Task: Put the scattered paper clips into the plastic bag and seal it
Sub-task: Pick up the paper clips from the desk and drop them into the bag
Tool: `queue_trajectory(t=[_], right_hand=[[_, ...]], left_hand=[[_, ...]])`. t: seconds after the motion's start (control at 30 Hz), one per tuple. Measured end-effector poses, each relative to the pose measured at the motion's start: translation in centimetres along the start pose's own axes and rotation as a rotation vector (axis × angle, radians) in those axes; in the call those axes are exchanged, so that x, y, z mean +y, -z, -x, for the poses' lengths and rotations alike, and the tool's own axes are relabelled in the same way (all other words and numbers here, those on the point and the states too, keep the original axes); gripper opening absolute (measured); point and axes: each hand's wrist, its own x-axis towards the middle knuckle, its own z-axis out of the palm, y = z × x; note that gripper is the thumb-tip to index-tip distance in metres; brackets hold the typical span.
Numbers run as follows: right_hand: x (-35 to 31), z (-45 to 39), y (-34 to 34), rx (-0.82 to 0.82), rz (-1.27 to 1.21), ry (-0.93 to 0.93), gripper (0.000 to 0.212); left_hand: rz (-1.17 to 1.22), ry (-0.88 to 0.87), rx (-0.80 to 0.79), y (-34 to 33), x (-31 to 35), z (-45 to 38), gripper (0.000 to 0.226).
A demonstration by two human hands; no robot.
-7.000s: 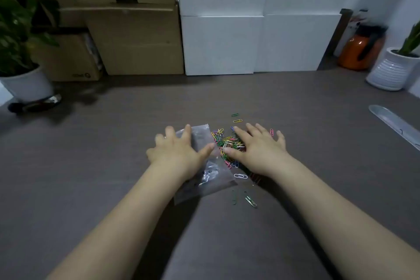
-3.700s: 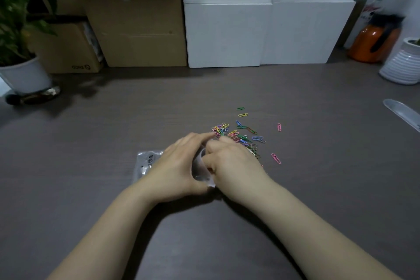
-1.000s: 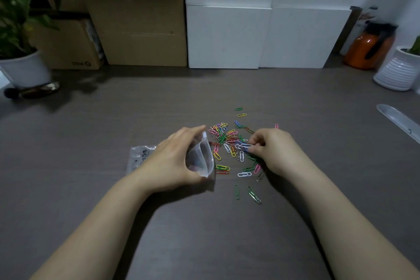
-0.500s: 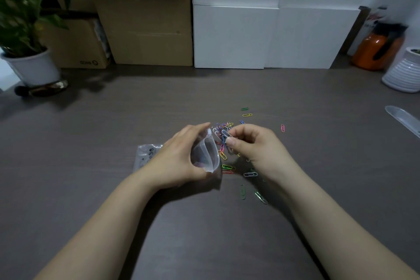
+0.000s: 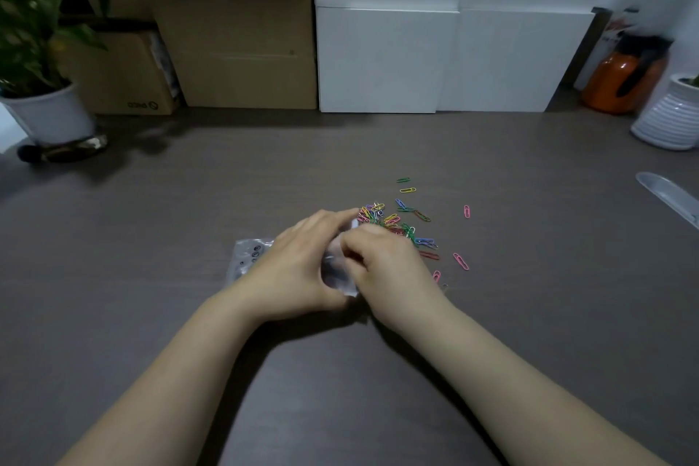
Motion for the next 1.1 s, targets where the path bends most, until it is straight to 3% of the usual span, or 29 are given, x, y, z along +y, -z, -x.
queue_trajectory(t=[0.13,0.27,0.33,0.4,0.47,0.67,0.87,1.1], right_hand=[[0.0,0.2,0.5,-0.060,-0.141,0.079,0.018],[2.6,-0.1,3.7,0.016,-0.204,-0.079,0.024],[5.1,0.0,6.1,-0.165,-0.071,-0.223,0.042],[7.4,0.7,8.1,-0.430,0.090,-0.362,0.077],[8.5,1.4,9.1,-0.603,0.154,-0.449,0.099],[8.0,1.5,7.9,-0.666,0.189,-0.395,0.122],[7.6,1.2,5.9,-0.547,0.171,-0.350,0.103],[8.1,0.5,4.3,-0.261,0.081,-0.328,0.037]], left_hand=[[0.057,0.019,0.001,0.3,-0.3,0.1,0.097],[0.082,0.056,0.035,0.4,-0.6,0.3,0.094],[0.112,0.067,0.058,0.5,-0.9,0.3,0.091],[0.125,0.069,0.069,0.5,-1.1,0.2,0.090],[0.118,0.067,0.066,0.4,-1.2,0.2,0.090],[0.101,0.057,0.066,0.2,-1.3,0.2,0.090],[0.094,0.068,0.055,0.2,-1.2,0.2,0.091],[0.062,0.071,0.028,0.4,-0.9,0.2,0.093]])
